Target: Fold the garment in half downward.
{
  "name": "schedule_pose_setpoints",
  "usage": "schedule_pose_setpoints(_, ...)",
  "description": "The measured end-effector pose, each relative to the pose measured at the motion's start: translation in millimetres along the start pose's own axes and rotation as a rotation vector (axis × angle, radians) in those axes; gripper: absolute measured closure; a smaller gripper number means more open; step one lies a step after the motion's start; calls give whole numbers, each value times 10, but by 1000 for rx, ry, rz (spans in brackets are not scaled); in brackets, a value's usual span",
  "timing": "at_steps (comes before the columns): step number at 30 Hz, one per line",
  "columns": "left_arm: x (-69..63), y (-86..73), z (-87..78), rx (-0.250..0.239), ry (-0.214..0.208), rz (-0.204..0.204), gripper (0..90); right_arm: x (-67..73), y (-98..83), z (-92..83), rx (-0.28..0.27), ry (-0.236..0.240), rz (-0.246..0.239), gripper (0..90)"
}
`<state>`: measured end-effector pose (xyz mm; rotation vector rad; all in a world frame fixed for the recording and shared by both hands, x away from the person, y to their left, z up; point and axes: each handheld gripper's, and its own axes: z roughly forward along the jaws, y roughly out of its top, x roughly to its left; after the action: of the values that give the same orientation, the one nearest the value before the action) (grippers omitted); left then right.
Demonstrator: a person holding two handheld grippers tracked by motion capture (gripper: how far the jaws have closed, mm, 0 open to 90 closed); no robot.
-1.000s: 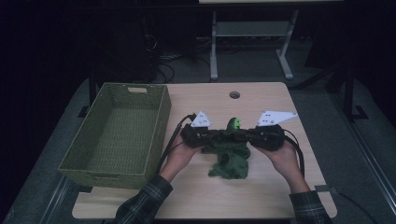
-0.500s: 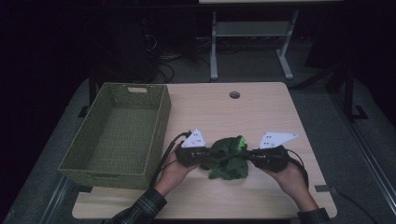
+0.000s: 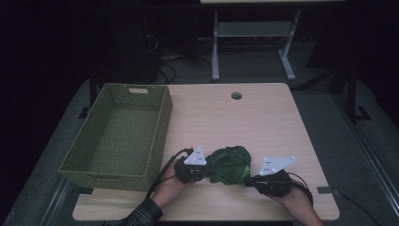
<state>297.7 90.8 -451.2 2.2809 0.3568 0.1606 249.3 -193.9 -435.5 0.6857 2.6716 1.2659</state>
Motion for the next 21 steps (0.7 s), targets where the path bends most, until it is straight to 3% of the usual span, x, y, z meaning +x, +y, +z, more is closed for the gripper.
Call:
schedule_pose_setpoints(1, 0, 0, 0, 0, 0, 0, 875, 0, 0, 0, 0, 0, 0, 880)
schedule_pose_setpoints(5, 21, 4, 69, 8, 9, 3, 872, 32, -64, 190, 84, 8, -7, 880)
schedule_pose_setpoints(10, 65, 49, 151, 36, 40, 37, 872, -17, -112, 250, 119, -4, 3, 881)
schedule_pose_setpoints(16, 147, 100, 259, 32, 75, 26, 868, -9, -108, 351, 124, -21, -7, 875)
schedule_pose_setpoints(19, 163, 116, 221, 6, 86, 9, 846, -11, -76, 386, 115, -41, -13, 859)
schedule_pose_setpoints(21, 164, 129, 156, -23, 83, -3, 818, 2, -54, 358, 93, -34, -14, 787)
